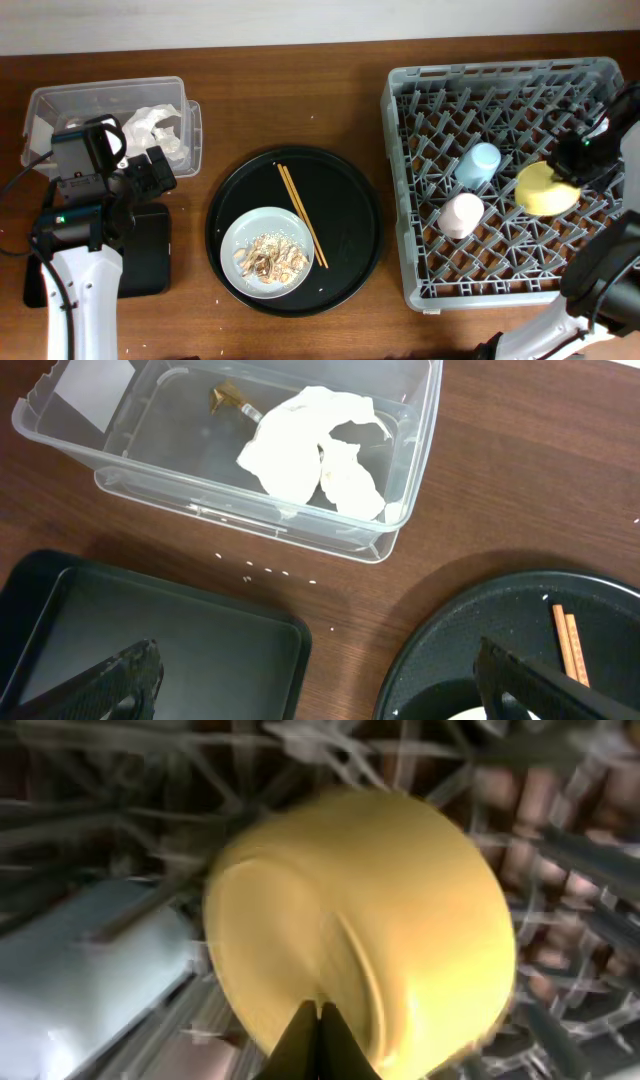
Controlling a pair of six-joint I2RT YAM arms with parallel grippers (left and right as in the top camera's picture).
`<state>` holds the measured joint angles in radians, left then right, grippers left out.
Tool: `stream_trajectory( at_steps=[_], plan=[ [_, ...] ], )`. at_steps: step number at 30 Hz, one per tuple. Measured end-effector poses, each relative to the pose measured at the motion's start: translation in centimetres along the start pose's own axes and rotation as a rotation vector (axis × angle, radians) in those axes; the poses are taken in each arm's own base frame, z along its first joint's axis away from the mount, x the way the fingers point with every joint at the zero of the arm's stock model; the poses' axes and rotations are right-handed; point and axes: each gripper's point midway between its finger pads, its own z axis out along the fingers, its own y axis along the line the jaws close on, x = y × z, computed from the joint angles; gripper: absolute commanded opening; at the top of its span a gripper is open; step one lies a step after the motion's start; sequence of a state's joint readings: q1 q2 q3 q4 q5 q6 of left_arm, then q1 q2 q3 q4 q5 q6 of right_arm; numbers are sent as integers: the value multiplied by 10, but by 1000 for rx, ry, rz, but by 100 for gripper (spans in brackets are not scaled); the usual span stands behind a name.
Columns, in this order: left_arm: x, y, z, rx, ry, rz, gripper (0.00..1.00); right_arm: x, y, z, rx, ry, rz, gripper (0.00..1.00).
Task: Sort waste into correct bins and load items into the dishwasher rack
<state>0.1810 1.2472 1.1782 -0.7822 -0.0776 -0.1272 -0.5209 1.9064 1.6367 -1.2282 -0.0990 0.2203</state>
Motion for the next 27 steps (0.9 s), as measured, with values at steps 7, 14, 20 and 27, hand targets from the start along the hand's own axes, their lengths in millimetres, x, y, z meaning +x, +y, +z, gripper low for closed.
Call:
stream_trajectory(
  at_steps=[7, 14, 20, 27],
  plan=[
    [0, 0, 0, 0, 0, 0, 99, 18, -32, -9, 196, 53, 129, 4],
    [0, 0, 0, 0, 0, 0, 99, 14, -53, -14, 251, 36, 173, 4],
    [0, 0, 0, 0, 0, 0, 99, 8, -44, -12, 167, 30, 138, 4],
    [0, 0, 0, 0, 0, 0, 99, -4, -21, -20, 45, -2, 100, 4]
  ],
)
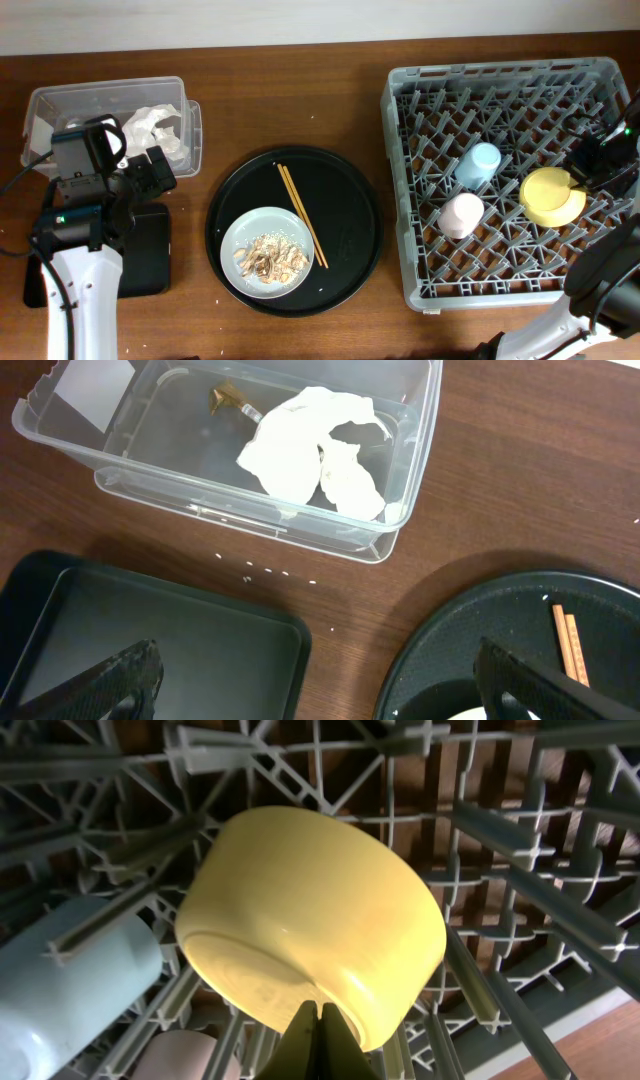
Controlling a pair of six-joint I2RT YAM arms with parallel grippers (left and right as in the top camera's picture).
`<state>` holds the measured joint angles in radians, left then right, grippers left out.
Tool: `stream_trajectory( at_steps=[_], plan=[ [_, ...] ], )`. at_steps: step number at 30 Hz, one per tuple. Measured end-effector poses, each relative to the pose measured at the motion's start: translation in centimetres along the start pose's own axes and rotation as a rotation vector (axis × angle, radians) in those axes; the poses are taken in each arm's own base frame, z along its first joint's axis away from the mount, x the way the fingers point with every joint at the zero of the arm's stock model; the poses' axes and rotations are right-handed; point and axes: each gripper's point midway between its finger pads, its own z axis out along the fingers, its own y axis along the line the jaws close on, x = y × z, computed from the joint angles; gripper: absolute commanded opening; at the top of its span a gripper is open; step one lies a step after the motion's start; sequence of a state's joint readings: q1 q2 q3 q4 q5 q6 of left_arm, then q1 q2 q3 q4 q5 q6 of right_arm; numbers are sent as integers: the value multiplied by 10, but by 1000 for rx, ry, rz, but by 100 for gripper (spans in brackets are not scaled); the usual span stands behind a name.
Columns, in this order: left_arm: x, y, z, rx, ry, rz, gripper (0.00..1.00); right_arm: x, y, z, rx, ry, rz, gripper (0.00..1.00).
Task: Sort waste into correct bins and load items into the dishwasher rack
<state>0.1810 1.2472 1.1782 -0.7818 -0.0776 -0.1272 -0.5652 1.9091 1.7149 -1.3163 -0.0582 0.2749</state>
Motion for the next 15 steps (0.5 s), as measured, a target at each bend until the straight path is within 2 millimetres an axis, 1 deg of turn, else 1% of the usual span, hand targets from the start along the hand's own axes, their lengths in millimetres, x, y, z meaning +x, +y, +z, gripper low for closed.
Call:
stream_trajectory(
  at_steps=[3, 5, 7, 9, 10, 15],
  plan=[
    [0, 0, 0, 0, 0, 0, 99, -2, 5, -2, -17, -13, -22, 4],
    [0, 0, 0, 0, 0, 0, 99, -6, 15, -1, -24, -36, -55, 4],
    [0, 0, 0, 0, 0, 0, 99, -6, 18, 2, 5, -49, -71, 4],
    [0, 0, 0, 0, 0, 0, 99, -6, 12, 8, 60, -45, -60, 4],
    [0, 0, 0, 0, 0, 0, 99, -9, 5, 10, 95, -50, -48, 4],
    [0, 0, 0, 0, 0, 0, 99, -12, -15, 11, 143, -46, -6, 4]
  ],
)
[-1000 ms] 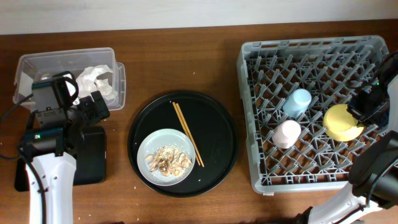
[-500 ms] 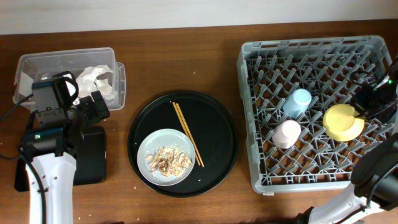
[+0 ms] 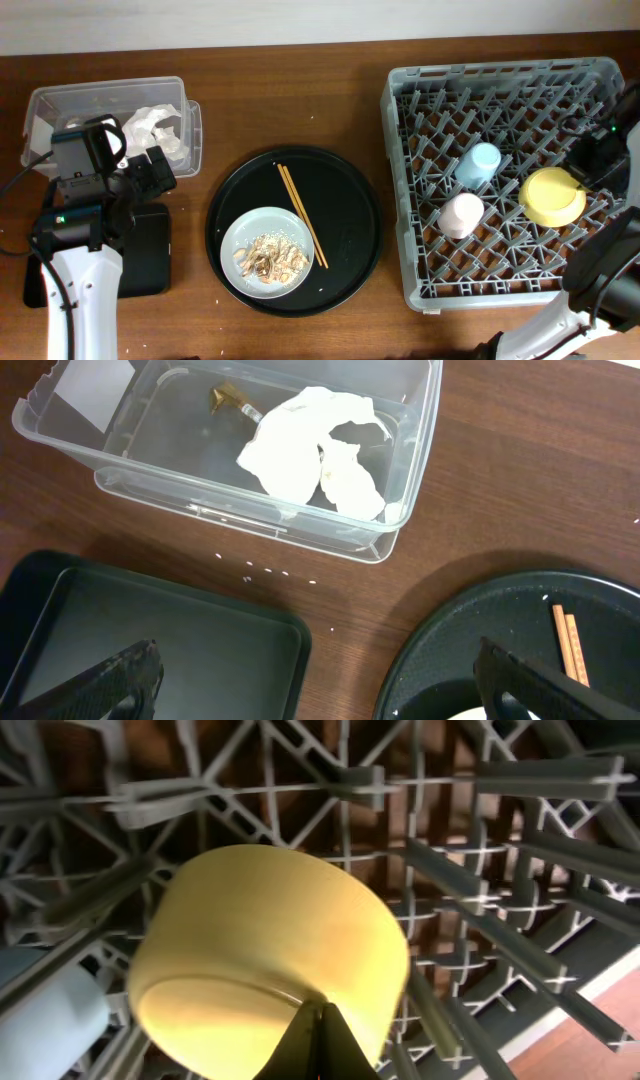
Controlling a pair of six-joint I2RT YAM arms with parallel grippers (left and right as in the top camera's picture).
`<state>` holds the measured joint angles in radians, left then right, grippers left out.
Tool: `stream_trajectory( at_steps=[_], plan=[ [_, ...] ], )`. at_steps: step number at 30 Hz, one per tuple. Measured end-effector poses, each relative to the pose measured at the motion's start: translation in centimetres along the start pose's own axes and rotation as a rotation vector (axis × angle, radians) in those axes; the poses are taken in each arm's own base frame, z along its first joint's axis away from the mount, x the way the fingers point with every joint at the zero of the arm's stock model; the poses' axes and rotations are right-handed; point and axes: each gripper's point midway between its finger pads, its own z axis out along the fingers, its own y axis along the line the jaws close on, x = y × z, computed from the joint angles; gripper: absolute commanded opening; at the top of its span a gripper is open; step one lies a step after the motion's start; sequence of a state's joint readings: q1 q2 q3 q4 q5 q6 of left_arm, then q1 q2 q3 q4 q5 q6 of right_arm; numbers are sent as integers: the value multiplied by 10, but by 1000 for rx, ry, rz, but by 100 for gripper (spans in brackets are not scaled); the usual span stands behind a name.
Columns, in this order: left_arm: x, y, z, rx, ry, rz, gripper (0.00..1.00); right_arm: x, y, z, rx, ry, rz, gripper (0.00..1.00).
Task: Sort waste into correct bins and load items into the dishwasher rack
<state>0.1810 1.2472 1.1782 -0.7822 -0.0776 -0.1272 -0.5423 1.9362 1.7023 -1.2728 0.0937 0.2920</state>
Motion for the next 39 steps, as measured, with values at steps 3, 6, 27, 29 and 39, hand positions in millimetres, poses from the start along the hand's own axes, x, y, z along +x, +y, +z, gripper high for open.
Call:
stream_trajectory(
  at_steps=[3, 6, 27, 29, 39],
  plan=[
    [0, 0, 0, 0, 0, 0, 99, 1, -10, 6, 11, 21, 24, 4],
    [0, 0, 0, 0, 0, 0, 99, 9, -11, 23, 20, 52, 22, 4],
    [0, 0, 0, 0, 0, 0, 99, 261, 227, -217, -814, -158, -1073, 99],
    [0, 0, 0, 0, 0, 0, 99, 307, 261, -190, -808, -56, -1211, 99],
    [0, 0, 0, 0, 0, 0, 99, 338, 360, -4, -367, -40, -1133, 49]
  ],
)
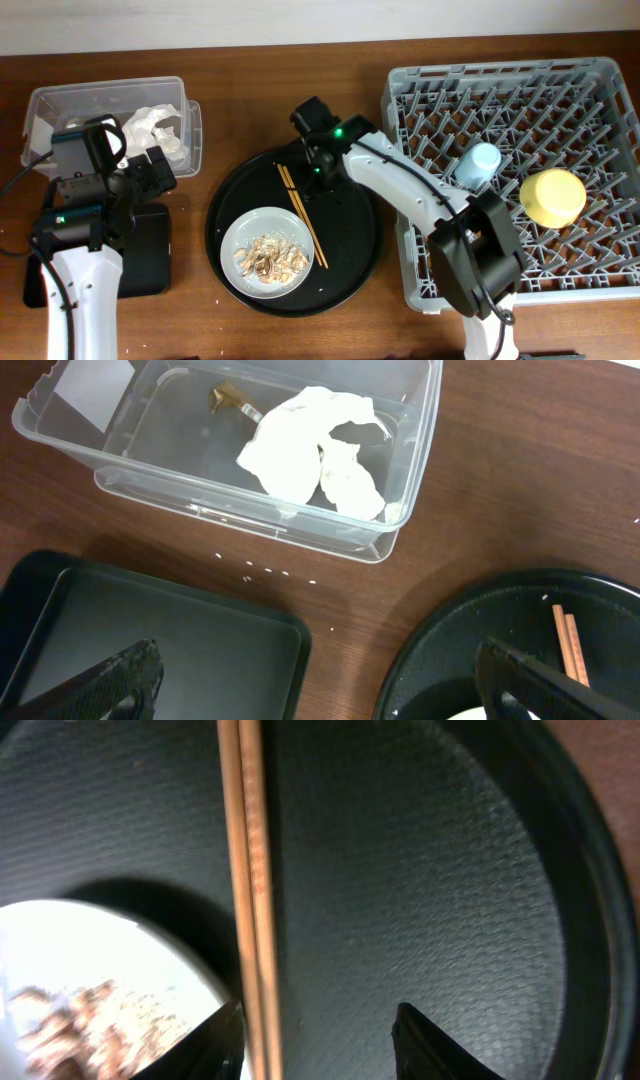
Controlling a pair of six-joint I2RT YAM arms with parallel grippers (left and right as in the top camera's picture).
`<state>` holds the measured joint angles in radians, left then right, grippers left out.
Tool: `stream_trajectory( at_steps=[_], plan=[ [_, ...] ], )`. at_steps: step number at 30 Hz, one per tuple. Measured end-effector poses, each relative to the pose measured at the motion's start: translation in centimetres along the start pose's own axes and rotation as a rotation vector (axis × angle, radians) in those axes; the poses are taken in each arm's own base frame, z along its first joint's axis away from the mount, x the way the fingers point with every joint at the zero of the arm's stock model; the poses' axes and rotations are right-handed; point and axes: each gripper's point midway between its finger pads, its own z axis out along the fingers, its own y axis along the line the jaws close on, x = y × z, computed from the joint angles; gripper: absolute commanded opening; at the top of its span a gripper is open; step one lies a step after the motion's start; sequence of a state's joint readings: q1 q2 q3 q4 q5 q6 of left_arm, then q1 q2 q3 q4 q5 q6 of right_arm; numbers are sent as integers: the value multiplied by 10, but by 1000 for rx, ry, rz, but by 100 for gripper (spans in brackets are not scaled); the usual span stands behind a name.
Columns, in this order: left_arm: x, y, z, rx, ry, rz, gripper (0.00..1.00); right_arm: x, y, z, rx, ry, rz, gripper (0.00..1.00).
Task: Sort waste into correct bins and load items into the dishwasher rack
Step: 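Grasp one wooden chopstick with the right gripper and place it in the rack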
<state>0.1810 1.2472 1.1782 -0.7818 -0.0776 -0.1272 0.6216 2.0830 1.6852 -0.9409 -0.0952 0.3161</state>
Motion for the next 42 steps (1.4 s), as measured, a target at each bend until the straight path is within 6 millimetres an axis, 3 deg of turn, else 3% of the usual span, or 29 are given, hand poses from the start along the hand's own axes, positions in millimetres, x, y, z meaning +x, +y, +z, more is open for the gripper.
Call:
stream_trajectory(
  at_steps=[3, 5, 8, 14, 18, 32, 35, 37, 40, 42],
  plan=[
    [0, 0, 0, 0, 0, 0, 99, 0, 14, 6, 59, -34, -56, 50],
    [0, 0, 0, 0, 0, 0, 99, -2, 36, 13, 69, -77, -106, 52],
    [0, 0, 0, 0, 0, 0, 99, 4, 43, 22, 142, -89, -123, 51],
    [0, 0, 0, 0, 0, 0, 99, 0, 25, 30, 206, -91, -93, 41],
    [0, 0, 0, 0, 0, 0, 99, 5, 11, 51, 226, -42, -76, 41],
    [0, 0, 0, 0, 0, 0, 99, 5, 14, 63, 206, -32, -86, 40],
    [0, 0, 0, 0, 0, 0, 99, 5, 14, 63, 209, -34, -91, 30],
    [0, 0, 0, 0, 0, 0, 99, 5, 14, 63, 209, -33, -103, 15],
    [0, 0, 0, 0, 0, 0, 99, 6, 13, 64, 212, -27, -108, 5],
    [0, 0, 0, 0, 0, 0, 99, 7, 12, 63, 217, -23, -108, 4]
  ],
)
